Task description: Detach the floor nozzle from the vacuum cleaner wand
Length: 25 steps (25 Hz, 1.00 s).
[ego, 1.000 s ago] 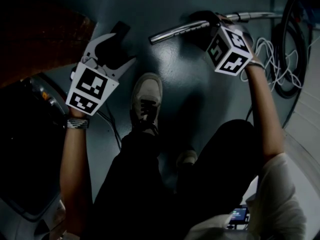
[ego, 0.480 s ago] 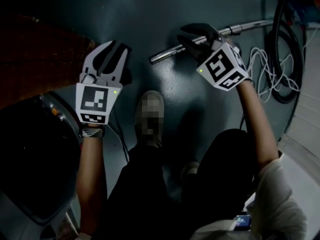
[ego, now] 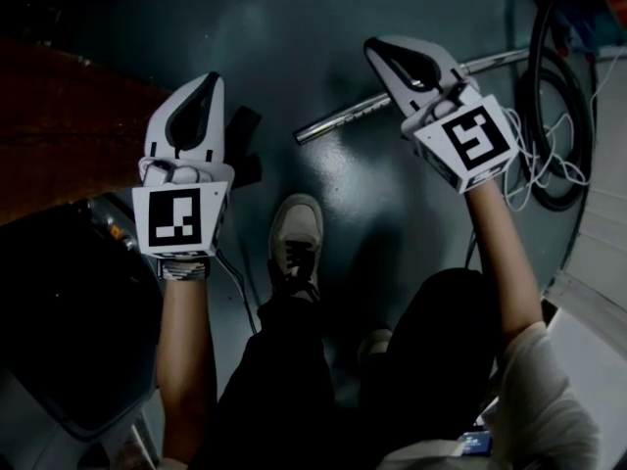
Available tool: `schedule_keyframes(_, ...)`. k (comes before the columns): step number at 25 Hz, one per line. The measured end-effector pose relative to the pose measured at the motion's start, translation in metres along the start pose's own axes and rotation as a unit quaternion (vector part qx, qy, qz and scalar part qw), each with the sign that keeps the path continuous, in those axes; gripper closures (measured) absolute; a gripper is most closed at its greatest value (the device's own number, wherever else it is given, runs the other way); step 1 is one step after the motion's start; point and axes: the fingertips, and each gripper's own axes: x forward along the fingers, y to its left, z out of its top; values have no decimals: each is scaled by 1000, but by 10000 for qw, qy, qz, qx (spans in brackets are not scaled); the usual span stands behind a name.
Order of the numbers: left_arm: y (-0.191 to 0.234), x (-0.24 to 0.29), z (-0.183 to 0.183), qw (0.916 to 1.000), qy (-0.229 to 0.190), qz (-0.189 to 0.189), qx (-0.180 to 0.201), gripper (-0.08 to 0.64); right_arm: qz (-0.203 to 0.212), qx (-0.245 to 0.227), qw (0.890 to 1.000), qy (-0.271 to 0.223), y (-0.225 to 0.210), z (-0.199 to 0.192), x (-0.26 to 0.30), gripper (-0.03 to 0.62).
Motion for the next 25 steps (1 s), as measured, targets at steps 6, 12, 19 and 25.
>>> schedule_keyframes(6, 5, 0, 33, 9989, -424, 198, -22, 558, -81, 344, 9979, -548, -9, 32, -10, 565)
schedule_keyframes(12, 4, 2, 37, 9986, -468, 228, 12, 558, -82, 305, 9979, -569, -10, 34, -11, 565)
schedule_keyframes(19, 1, 4, 27, 9991, -364, 193, -95, 558, -150, 338, 9981, -489, -14, 27, -13, 565)
schedule_keyframes(25, -1, 7, 26, 9992, -319, 181, -142, 558, -122, 241, 9987, -432, -12, 27, -12, 565)
